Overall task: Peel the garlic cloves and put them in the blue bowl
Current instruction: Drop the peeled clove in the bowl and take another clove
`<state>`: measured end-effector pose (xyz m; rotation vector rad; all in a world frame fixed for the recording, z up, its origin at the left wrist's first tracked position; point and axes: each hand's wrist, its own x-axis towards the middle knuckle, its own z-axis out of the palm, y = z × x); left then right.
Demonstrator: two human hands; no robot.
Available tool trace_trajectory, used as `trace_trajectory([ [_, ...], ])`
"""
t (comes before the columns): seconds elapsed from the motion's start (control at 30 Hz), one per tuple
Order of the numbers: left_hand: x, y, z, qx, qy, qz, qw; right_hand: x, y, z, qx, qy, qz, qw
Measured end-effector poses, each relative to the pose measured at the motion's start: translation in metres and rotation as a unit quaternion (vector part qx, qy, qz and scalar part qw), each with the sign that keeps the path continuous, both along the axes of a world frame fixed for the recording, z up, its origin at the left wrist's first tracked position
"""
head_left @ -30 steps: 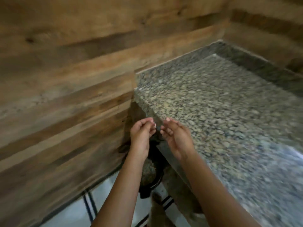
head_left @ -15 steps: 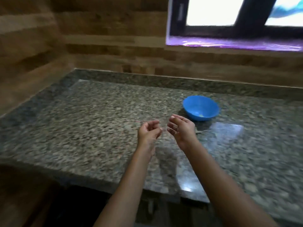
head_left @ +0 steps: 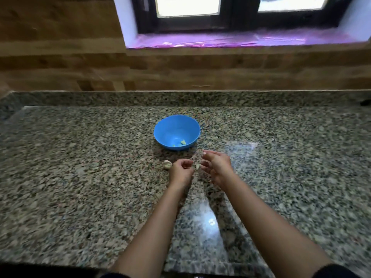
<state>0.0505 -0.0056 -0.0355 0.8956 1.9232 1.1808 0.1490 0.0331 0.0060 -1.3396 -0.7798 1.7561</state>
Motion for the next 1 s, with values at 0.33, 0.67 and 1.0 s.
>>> trace_trajectory([
  [0.33,0.012,0.019,-0.003,-0.050,0.262,-0.099,0.959,0.012,0.023,-0.015,-0.004,-0.007,-0.005,1.000],
  [0.67,0.001,0.011,0.026,0.099,0.141,-0.013,0.985,0.004,0.023,-0.009,-0.001,-0.007,-0.018,1.000],
  [1.0,-0.018,0.032,0.049,0.126,-0.133,0.006,0.983,-0.024,0.029,0.016,0.059,0.040,0.039,0.997],
])
